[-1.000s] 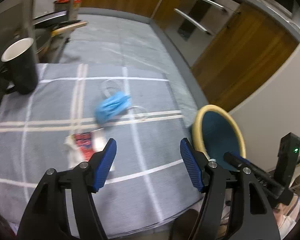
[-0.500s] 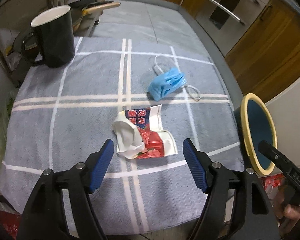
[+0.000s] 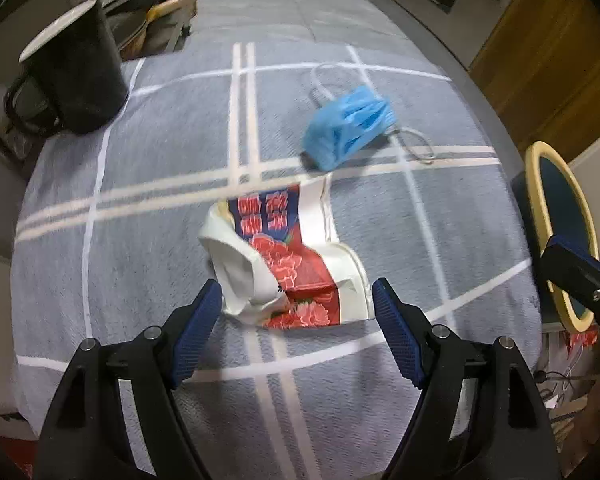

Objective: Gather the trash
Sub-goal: 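Move both open tools back over the snack wrapper and face mask, then grasp the red-white snack wrapper with left tool while right tool grasps blue mask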

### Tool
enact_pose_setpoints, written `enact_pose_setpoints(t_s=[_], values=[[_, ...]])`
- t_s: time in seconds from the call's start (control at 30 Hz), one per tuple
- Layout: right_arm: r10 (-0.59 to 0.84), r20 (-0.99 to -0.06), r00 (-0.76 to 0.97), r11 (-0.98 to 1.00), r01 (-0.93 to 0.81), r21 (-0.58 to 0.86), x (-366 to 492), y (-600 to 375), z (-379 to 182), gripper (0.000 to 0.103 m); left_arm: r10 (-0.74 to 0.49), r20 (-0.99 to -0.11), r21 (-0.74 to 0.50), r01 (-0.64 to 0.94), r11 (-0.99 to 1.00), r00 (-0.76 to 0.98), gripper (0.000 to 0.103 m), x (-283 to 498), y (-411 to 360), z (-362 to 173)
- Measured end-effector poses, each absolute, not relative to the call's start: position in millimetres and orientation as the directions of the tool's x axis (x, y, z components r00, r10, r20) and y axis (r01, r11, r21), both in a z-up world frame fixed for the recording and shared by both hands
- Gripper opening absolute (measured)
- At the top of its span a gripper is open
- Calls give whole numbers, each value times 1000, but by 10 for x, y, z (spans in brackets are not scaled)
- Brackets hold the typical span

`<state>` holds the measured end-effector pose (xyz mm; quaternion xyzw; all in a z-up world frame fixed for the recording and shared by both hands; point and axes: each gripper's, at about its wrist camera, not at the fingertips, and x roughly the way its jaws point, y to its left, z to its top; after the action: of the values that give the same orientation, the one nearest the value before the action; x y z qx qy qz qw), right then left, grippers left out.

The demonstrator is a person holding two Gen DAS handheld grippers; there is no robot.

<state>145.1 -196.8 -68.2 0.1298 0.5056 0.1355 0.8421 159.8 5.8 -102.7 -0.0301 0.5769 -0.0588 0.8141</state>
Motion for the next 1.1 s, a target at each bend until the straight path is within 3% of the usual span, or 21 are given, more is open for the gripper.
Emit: enact_pose_setpoints(t_s=[0.4, 1.0, 1.1], values=[[426, -805, 412, 902, -125, 413, 1816, -1580, -782, 62, -168, -904, -190, -17, 982, 394, 60, 1567, 382, -878], [433, -841, 324, 890, -3, 457, 2594, -1100, -1159, 62, -152, -862, -255, -156, 954, 483, 56, 1489, 757, -627], [435, -842, 318, 890, -8, 457, 2572, -1102, -1209, 42, -155, -858, -263, -160, 951, 489, 56, 1504, 768, -603]])
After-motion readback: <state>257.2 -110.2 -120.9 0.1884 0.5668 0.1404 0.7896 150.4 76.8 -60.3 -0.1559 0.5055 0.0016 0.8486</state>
